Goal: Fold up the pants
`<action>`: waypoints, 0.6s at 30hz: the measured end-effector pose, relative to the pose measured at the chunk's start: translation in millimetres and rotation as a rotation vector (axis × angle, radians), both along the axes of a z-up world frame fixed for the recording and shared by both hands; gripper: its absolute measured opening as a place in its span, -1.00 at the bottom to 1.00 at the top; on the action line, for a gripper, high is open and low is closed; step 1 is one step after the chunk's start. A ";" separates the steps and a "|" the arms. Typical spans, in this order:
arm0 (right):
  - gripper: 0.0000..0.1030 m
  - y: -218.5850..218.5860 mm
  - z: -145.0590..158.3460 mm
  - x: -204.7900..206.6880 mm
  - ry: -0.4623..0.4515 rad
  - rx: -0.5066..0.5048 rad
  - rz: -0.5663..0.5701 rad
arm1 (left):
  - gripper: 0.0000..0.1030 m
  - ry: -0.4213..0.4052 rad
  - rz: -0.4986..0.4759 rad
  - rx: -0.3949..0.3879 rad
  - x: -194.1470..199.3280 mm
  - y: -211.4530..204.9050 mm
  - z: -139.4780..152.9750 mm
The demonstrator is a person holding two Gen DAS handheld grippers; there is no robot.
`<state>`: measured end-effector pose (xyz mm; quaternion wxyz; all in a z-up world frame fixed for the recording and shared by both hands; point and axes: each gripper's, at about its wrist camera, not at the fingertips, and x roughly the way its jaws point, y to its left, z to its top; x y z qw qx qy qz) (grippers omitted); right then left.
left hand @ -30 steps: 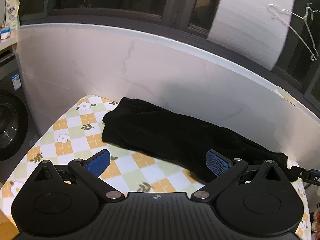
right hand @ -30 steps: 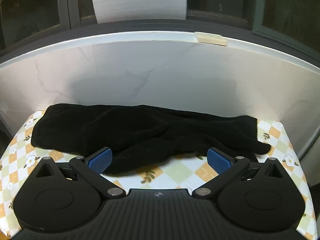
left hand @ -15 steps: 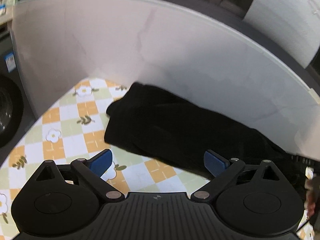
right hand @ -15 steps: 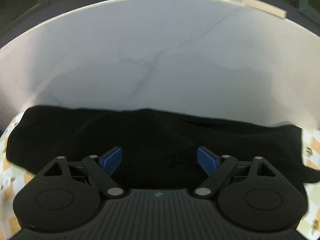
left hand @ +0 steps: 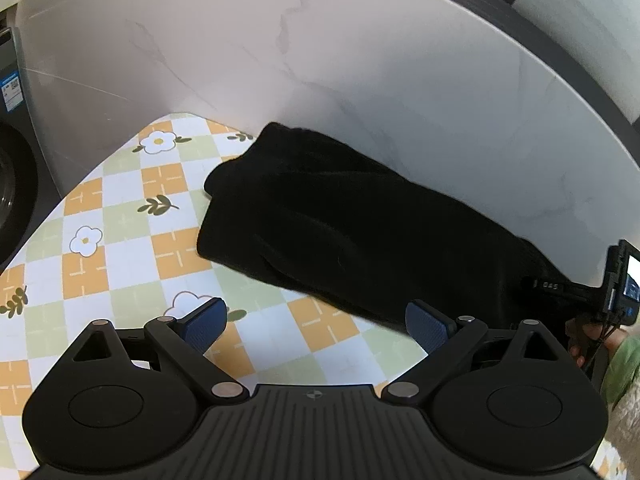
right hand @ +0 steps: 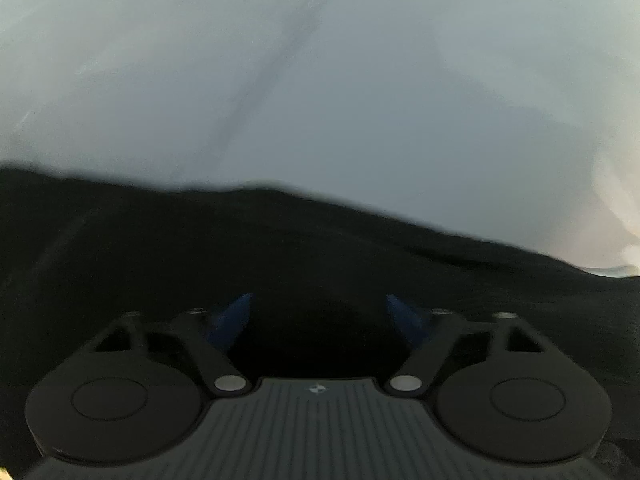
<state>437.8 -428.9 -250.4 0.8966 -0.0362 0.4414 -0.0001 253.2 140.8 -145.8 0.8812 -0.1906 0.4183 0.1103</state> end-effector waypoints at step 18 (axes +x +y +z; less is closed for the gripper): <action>-0.92 -48.2 45.8 -196.5 -0.191 0.263 0.066 | 0.61 0.099 -0.074 -0.072 -2.6 -27.4 -26.5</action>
